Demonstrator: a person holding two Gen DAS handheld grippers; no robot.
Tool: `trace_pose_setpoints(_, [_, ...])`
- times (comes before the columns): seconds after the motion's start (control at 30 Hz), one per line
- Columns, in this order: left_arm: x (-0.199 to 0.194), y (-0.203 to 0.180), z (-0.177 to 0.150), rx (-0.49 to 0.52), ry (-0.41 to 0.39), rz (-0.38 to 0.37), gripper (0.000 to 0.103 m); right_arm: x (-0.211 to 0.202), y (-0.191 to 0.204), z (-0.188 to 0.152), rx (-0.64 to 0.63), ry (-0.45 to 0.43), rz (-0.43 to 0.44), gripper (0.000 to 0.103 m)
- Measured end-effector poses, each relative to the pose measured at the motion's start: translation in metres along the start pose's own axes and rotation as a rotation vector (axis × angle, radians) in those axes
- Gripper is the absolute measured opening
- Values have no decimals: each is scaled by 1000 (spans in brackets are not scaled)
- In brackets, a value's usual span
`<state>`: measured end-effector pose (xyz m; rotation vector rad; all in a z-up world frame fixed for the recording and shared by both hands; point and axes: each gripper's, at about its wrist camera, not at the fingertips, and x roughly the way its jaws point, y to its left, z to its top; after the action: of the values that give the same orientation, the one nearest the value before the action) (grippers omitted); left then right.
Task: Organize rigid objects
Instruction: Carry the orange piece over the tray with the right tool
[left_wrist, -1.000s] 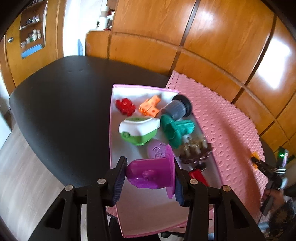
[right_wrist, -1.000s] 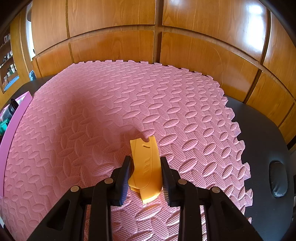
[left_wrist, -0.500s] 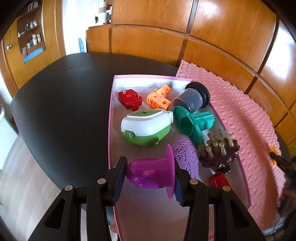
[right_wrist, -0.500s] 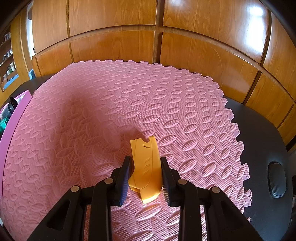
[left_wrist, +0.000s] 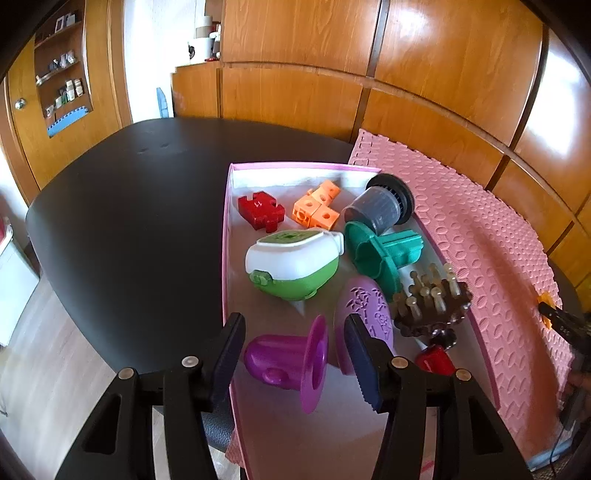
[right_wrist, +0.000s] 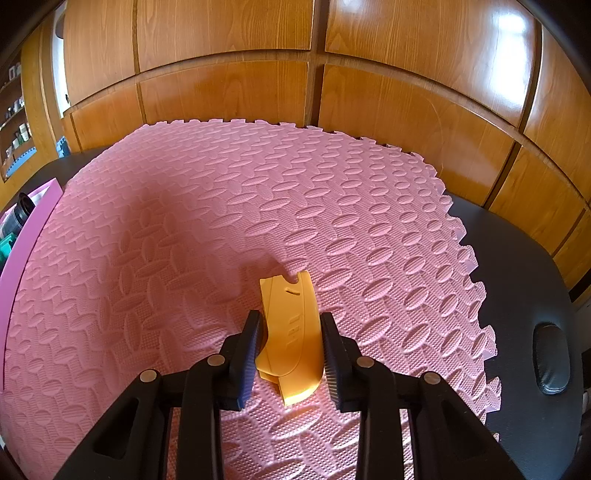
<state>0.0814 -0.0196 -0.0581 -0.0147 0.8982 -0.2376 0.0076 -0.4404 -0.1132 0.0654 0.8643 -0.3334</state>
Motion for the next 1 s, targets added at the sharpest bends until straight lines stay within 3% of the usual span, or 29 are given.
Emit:
trace_pose_setpoints(0.3, [-31, 1, 2, -2, -83, 55, 61, 0, 4, 0, -23, -2, -20, 29])
trace_pose_setpoints(1.0, [-53, 12, -7, -16, -139, 67, 61, -7, 13, -2, -23, 44, -57, 29])
